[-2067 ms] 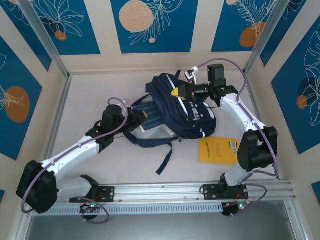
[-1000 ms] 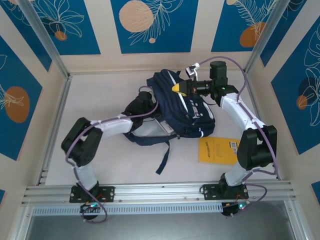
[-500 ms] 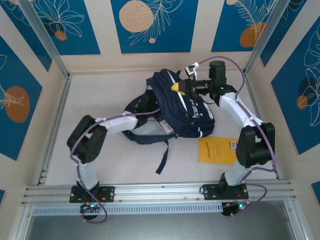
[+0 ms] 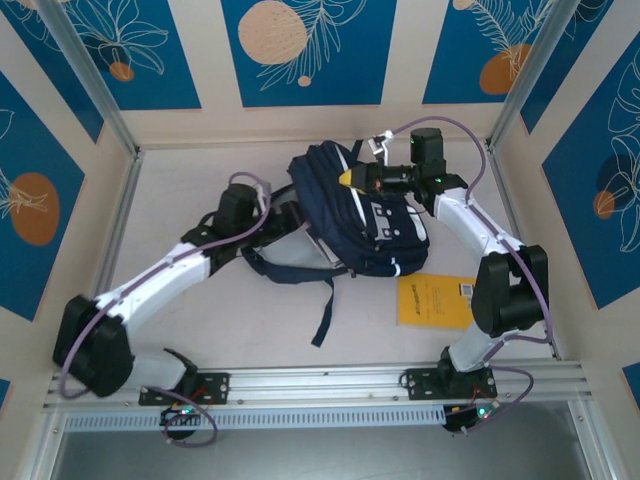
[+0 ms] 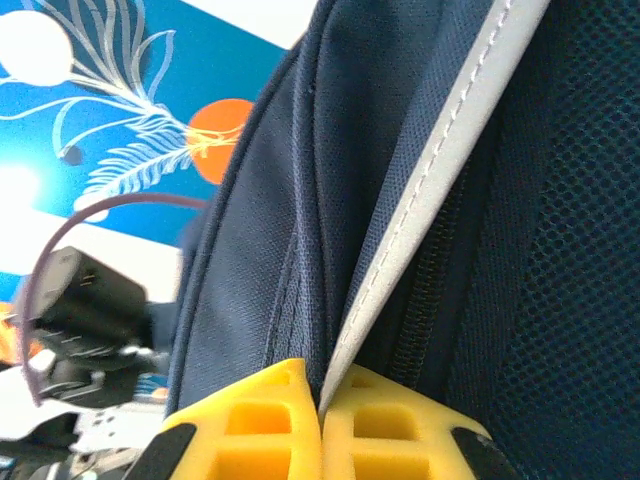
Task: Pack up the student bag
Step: Place the book in the student bag, then close the student bag at the center of the table.
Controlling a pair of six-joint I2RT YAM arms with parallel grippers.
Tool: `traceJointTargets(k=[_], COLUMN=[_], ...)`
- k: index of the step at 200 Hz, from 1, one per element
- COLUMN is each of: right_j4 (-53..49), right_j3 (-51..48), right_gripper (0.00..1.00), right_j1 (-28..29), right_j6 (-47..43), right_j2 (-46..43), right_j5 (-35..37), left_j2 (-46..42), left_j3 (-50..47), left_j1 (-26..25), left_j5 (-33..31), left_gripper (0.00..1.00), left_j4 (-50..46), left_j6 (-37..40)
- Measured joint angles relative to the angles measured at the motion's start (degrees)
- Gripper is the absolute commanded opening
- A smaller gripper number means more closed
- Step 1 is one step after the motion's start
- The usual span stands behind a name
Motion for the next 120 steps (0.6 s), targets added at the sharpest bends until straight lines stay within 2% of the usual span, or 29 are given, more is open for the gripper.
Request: traceJointTargets(k=[29,58,95,105,120], right_j4=[-4.9,-7.9,-13.4,-15.2,-17.7], right_j3=[3.7,8.3,15.1,16.5,17.5], right_gripper=[0.03,0.1,0.46,0.52,0.56], right_j1=[4.6,9.3,13.9,14.8,15.6], right_j6=[-3.6,-5.7,-10.7,-12.4,-14.4], right_j2=[2.1,8.0,15.5,16.7,17.0], right_j5=[8.7,15.3,22.6,25.2,29.2], left_j2=[-11.8,-16.4,-20.4,-21.6,-22.2], left_j3=[0.9,5.2,3.9,2.6,1.2], left_j1=[1.9,1.9,1.9,1.9,1.9], left_j5=[-3.1,-3.1,-5.8,-6.5,-7.1], left_gripper=[0.82,0.82,0.82,0.82,0.82], left_j4=[-8.6,-15.6,-20.5,-20.9,-21.2], left_j6=[7.1,15.7,23.4,24.3,25.4])
